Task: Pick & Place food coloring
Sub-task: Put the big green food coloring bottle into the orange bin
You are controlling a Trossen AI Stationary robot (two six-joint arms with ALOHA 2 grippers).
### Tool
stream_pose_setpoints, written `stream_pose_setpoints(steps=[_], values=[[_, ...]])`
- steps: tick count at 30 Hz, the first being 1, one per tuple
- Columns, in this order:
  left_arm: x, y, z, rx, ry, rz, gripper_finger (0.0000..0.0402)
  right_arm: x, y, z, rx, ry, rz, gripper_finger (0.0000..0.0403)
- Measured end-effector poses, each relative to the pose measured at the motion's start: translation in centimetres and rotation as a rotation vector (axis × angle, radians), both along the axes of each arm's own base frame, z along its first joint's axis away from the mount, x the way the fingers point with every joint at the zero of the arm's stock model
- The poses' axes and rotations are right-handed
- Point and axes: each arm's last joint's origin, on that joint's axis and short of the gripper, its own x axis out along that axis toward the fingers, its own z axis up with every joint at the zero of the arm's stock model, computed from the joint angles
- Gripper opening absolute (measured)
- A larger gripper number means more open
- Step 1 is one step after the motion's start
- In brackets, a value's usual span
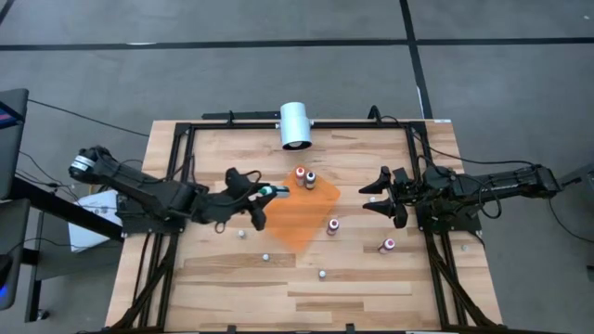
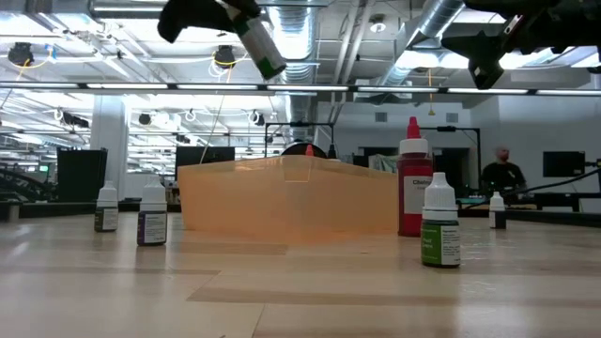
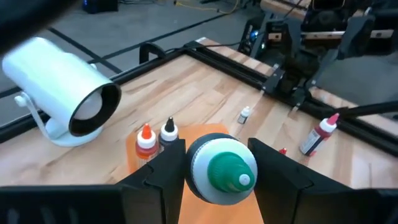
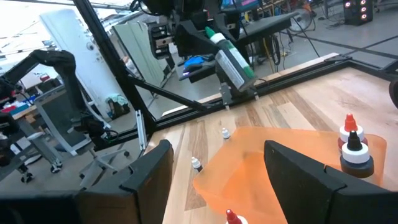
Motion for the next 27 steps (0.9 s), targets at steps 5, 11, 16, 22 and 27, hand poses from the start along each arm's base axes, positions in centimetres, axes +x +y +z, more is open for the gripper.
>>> stream_pose_setpoints(steps=[5, 11, 16, 22, 27], values=[[2.5, 0.2, 0.9, 0.072, 0.073, -0.025, 0.0146, 0.0, 0.0, 0.0, 0.0, 0.0, 0.0, 0.024], [5.5, 1.2, 1.7, 0.112, 0.279, 0.03, 0.0146, 0.0, 0.0, 0.0, 0.0, 0.001, 0.0, 0.024], [8.1, 2.1, 2.3, 0.095, 0.41, 0.071, 0.0146, 0.0, 0.0, -0.1, -0.001, 0.008, 0.0, 0.024], [10.9, 3.5, 2.2, 0.0, 0.487, 0.052, 0.0146, 0.0, 0.0, -0.1, -0.002, 0.015, 0.0, 0.024], [12.1, 4.9, 0.9, -0.063, 0.534, 0.029, 0.0146, 0.0, 0.0, -0.4, -0.004, 0.045, 0.0, 0.024]])
